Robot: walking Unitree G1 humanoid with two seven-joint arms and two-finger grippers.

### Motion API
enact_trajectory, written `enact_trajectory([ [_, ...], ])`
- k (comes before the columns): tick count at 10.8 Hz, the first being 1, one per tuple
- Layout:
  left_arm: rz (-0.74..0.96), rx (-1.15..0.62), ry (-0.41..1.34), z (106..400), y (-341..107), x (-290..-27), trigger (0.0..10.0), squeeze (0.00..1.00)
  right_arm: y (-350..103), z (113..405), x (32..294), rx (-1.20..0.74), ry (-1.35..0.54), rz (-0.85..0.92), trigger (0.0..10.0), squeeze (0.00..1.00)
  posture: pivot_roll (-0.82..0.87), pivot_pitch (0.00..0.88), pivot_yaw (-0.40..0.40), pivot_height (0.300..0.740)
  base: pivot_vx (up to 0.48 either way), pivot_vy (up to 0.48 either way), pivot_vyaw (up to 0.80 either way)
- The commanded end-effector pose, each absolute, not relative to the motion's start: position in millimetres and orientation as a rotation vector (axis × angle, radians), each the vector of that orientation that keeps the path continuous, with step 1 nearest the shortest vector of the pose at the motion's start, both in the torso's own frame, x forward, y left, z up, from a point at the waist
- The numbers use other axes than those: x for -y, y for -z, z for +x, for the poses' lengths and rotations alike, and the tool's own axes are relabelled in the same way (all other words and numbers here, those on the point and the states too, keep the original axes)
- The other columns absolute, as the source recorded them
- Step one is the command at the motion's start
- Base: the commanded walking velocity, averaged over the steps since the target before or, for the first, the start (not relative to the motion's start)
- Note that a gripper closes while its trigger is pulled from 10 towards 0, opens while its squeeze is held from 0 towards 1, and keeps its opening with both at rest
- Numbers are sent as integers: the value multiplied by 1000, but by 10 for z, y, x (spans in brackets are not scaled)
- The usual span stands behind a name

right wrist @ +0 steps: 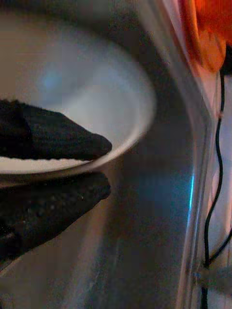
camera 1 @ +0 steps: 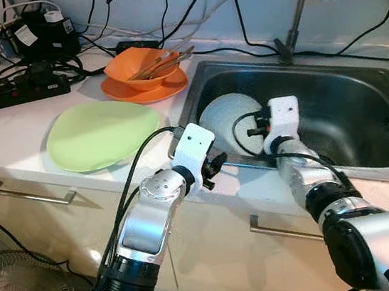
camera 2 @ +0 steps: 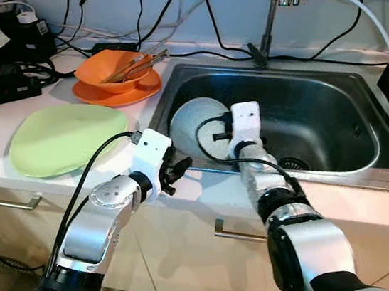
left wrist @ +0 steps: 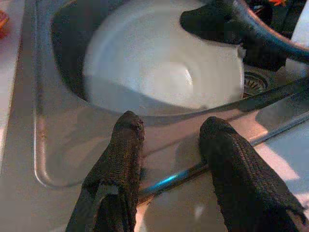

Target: Kitchen organization

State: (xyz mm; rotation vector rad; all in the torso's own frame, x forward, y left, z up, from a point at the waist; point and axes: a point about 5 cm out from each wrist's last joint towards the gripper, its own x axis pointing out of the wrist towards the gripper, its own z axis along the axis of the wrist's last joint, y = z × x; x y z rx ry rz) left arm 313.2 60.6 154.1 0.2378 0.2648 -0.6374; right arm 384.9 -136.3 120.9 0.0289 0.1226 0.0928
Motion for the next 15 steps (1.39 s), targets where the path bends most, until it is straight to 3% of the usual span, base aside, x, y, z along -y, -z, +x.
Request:
enact_trajectory([
  [1,246,-321,639,3099,-1441,-623,10000,0,-1240,3866,1325,-119,-116,14,10000,525,259,0,-67,740,0,0,0],
  [2,248,-323,638,3097,-1441,-626,10000,0,-1235,3863,1307,-120,-124,12,10000,0,260,0,-67,740,0,0,0],
  [6,245,-296,638,3098,-1455,-619,10000,0,-1243,3857,1272,-100,-139,23,10000,0,255,0,-65,740,0,0,0],
  [11,433,-41,431,3201,-1664,-841,10000,0,-1428,3801,1118,87,-248,153,10000,0,244,0,-68,740,0,0,0],
  [13,705,22,354,3155,-1696,-1035,10000,0,-1378,3624,1002,132,-319,227,10000,0,232,0,-61,740,0,0,0],
  [15,843,15,299,3125,-1726,-1189,10000,0,-1320,3537,945,118,-357,273,10000,0,243,0,-66,740,0,0,0],
])
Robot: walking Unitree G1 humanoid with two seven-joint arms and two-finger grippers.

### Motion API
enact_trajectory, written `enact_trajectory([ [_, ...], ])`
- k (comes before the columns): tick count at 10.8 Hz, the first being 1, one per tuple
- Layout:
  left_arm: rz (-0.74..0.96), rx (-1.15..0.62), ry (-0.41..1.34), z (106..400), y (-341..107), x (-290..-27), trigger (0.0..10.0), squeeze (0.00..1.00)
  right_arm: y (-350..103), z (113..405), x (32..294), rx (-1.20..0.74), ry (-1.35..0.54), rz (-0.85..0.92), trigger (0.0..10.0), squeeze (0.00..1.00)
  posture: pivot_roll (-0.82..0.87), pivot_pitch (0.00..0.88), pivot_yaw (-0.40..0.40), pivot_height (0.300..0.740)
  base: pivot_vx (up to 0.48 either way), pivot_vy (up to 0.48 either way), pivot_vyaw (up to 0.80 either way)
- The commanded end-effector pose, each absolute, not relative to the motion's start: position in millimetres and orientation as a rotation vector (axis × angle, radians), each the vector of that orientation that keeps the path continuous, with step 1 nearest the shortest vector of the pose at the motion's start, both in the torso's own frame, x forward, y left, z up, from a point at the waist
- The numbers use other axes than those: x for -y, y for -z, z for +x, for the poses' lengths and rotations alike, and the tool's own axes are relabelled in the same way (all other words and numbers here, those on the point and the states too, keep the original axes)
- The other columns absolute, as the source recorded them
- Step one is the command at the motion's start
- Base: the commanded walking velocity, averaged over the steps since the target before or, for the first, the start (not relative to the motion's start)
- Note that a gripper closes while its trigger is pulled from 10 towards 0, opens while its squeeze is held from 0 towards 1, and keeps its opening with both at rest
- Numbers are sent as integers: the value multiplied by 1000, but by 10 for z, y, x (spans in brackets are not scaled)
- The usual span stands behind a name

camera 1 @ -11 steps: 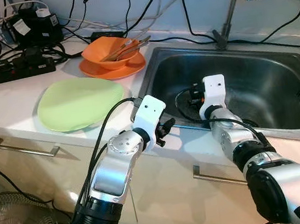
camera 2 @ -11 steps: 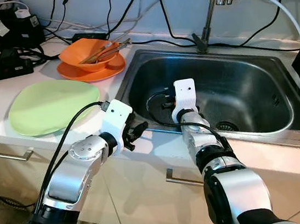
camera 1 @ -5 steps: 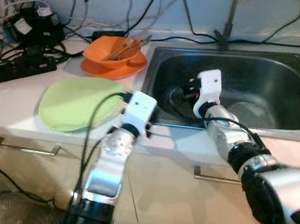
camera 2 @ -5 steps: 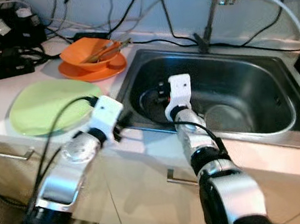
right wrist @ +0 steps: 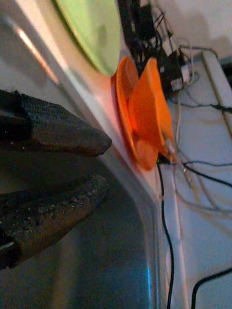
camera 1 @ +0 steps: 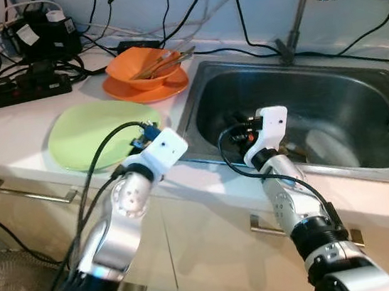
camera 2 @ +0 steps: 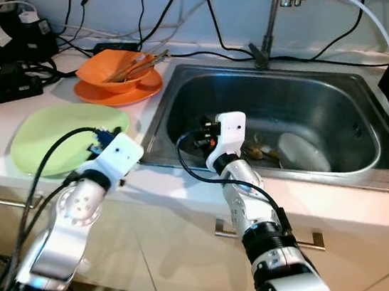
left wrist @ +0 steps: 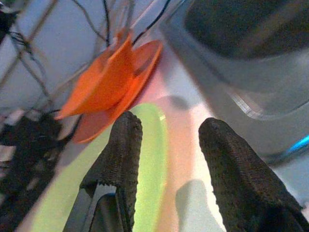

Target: Kitchen organization

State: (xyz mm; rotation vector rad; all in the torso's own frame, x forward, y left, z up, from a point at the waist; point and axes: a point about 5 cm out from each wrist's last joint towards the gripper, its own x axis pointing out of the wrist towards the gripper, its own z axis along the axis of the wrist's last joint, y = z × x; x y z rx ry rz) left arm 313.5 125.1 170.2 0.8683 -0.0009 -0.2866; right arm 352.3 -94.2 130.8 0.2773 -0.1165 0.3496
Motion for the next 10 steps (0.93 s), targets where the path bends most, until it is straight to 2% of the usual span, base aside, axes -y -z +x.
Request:
enact_trajectory([
  [1,923,10,258,3117,-1736,-1286,10000,0,-1294,3499,965,105,-350,295,10000,0,251,0,-68,740,0,0,0],
  [2,938,2,238,3117,-1727,-1327,10000,604,-1281,3483,975,95,-348,295,10000,0,253,0,-67,740,0,0,0],
  [3,941,-28,232,3120,-1684,-1354,10000,1000,-1281,3478,968,89,-351,294,10000,0,250,0,-65,740,0,0,0],
  [5,965,-74,272,3099,-1676,-1327,10000,980,-1292,3480,977,74,-347,298,10000,0,253,0,-68,740,0,0,0],
  [6,972,-80,295,3092,-1689,-1308,10000,0,-1294,3478,978,70,-345,297,10000,0,256,0,-68,740,0,0,0],
  [10,1098,-199,316,3079,-1706,-1428,10000,0,-1312,3488,957,61,-340,306,10000,0,264,0,-67,740,0,0,0],
])
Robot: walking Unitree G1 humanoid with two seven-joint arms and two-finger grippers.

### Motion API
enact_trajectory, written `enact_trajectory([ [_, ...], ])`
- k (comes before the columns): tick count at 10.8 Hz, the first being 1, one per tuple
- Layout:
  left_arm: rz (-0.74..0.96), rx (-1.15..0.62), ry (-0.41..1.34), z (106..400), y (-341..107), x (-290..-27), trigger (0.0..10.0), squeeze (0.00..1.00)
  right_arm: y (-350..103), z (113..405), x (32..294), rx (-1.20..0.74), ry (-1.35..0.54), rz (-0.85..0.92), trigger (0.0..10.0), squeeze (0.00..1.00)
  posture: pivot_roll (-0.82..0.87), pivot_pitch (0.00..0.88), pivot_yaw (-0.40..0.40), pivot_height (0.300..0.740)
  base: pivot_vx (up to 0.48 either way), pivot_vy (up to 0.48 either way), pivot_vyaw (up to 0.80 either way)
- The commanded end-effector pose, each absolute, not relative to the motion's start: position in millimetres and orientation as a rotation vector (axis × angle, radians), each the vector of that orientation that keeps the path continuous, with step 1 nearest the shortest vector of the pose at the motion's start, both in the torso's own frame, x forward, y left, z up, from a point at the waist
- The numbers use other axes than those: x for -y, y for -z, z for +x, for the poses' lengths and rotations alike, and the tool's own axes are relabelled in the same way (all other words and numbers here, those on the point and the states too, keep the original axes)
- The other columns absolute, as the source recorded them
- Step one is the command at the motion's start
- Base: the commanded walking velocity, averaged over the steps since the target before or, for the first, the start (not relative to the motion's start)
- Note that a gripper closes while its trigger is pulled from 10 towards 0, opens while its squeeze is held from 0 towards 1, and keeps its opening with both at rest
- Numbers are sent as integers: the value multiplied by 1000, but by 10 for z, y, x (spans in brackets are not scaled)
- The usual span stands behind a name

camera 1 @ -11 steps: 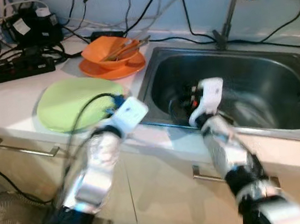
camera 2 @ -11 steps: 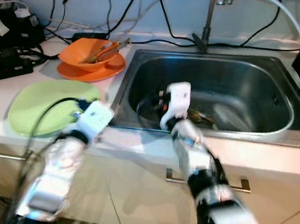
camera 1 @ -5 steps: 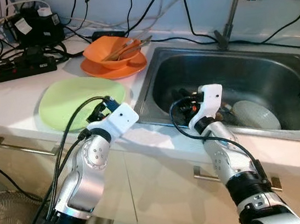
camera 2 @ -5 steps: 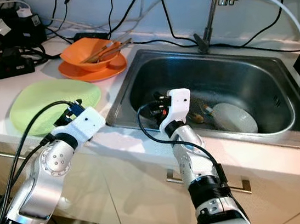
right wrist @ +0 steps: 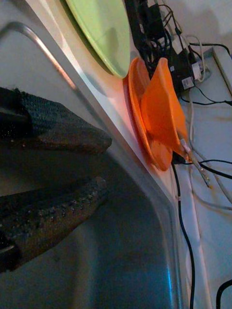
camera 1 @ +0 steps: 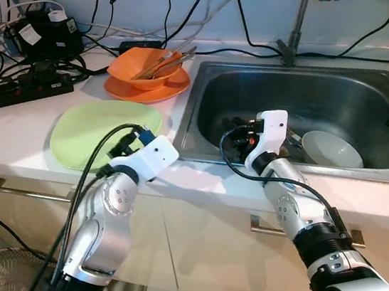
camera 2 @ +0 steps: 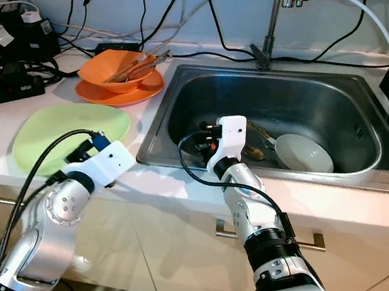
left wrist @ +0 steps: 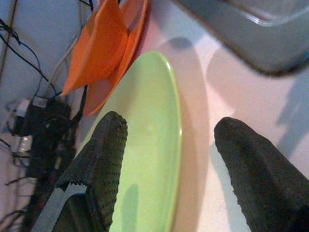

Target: Kitchen organization

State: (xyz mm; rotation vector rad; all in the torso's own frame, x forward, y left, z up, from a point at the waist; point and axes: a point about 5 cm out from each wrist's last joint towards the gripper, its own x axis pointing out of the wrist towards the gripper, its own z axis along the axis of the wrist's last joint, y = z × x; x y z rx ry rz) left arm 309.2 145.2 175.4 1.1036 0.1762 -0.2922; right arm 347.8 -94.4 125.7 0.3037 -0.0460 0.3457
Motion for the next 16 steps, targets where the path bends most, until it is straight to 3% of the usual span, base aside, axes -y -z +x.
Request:
enact_trajectory([
  [1,1152,-226,290,3103,-1726,-1486,10000,0,-1319,3492,963,62,-339,308,10000,0,263,1,-67,740,0,0,0],
  [12,1375,-487,224,3238,-1458,-1966,10000,0,-1313,3499,983,61,-319,317,10000,0,251,0,-50,740,0,0,0],
  [16,1318,-505,189,3296,-1148,-2009,10000,0,-1300,3491,989,56,-317,315,10000,0,235,0,-48,740,0,0,0],
])
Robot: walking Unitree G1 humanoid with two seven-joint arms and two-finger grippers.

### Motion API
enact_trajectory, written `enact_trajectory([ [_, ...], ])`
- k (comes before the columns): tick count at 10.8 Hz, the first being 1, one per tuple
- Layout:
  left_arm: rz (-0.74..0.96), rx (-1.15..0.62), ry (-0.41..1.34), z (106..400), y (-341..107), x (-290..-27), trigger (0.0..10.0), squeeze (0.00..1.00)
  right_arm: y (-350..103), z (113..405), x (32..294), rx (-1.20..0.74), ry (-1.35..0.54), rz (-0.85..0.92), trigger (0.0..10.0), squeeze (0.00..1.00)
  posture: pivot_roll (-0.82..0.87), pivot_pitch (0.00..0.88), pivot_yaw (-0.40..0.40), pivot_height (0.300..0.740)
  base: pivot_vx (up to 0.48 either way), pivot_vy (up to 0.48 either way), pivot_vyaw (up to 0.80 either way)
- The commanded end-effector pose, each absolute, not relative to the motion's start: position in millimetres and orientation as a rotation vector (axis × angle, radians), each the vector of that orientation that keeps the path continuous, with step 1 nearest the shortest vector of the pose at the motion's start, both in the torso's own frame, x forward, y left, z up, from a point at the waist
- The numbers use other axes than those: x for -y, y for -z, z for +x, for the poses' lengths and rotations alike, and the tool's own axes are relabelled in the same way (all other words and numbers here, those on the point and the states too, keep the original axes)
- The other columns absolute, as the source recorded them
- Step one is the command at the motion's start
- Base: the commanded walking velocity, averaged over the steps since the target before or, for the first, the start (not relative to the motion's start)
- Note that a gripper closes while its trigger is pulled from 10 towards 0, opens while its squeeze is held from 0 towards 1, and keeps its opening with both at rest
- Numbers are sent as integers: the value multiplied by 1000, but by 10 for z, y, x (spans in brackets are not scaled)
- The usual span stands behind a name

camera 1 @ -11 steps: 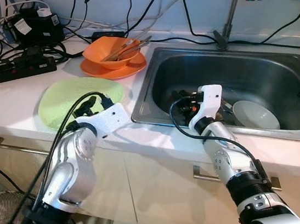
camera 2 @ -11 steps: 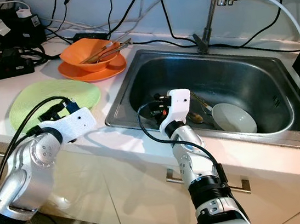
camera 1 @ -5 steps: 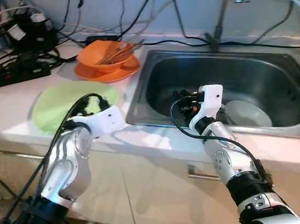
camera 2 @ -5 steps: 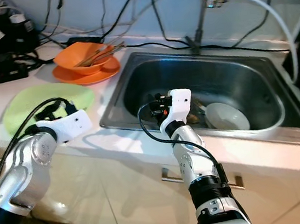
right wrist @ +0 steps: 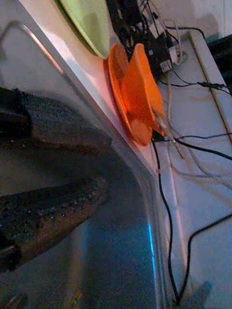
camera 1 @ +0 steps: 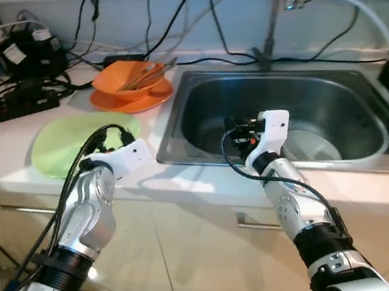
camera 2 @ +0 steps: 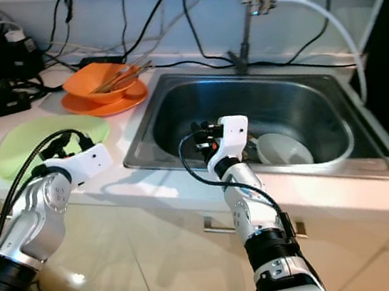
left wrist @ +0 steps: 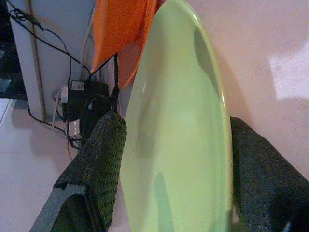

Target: Kitchen organization

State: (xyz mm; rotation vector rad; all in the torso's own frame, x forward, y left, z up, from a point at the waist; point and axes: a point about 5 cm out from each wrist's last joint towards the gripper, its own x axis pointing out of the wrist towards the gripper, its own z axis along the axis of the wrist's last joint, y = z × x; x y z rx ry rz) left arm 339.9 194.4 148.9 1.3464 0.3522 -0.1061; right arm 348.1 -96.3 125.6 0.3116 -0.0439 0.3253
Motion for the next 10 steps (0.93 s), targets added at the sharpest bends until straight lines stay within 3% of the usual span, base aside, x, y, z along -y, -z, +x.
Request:
enact_trajectory([
  [1,1313,-533,214,3252,-1034,-1984,0,0,-1289,3487,1000,52,-314,315,10000,0,235,0,-49,740,0,0,0],
  [4,1281,-537,250,3227,-935,-1913,0,0,-1286,3492,1017,47,-308,315,10000,0,233,7,-54,740,0,0,0],
  [10,1294,-566,229,3227,-924,-2043,0,0,-1266,3487,1006,38,-312,322,10000,0,236,0,-50,740,0,0,0],
])
